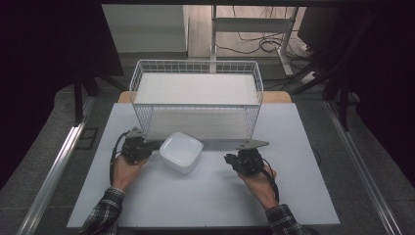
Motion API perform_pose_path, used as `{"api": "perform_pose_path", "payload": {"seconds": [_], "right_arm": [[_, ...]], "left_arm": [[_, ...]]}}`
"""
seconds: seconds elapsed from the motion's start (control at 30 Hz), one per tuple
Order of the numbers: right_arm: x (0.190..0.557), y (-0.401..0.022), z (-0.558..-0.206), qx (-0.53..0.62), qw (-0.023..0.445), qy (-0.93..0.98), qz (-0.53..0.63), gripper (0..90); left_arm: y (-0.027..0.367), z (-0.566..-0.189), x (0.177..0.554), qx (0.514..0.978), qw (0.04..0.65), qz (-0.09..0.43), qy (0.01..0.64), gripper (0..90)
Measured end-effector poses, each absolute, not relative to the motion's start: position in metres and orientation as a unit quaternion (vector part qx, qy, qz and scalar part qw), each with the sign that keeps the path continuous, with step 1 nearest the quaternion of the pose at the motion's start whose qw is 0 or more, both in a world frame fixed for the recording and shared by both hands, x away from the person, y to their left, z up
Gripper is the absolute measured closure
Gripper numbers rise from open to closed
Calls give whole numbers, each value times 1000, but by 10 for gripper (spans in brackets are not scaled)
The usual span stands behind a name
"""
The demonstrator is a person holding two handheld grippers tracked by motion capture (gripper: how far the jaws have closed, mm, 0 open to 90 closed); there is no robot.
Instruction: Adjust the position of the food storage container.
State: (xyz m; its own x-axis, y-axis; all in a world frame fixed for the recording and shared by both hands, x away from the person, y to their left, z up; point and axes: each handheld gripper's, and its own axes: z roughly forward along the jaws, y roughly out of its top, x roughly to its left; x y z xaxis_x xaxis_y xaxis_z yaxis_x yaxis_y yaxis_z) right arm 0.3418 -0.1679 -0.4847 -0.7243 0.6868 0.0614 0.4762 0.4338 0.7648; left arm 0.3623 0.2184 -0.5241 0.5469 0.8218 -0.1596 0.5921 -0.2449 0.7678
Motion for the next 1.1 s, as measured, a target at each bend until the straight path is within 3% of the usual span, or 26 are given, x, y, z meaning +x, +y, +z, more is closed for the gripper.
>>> {"api": "perform_pose_path", "payload": {"seconds": [1.1], "right_arm": [[363, -145, -506, 362, 111, 840, 389, 894]], "left_arm": [[165, -519, 333, 810, 427, 72, 396, 885]]}}
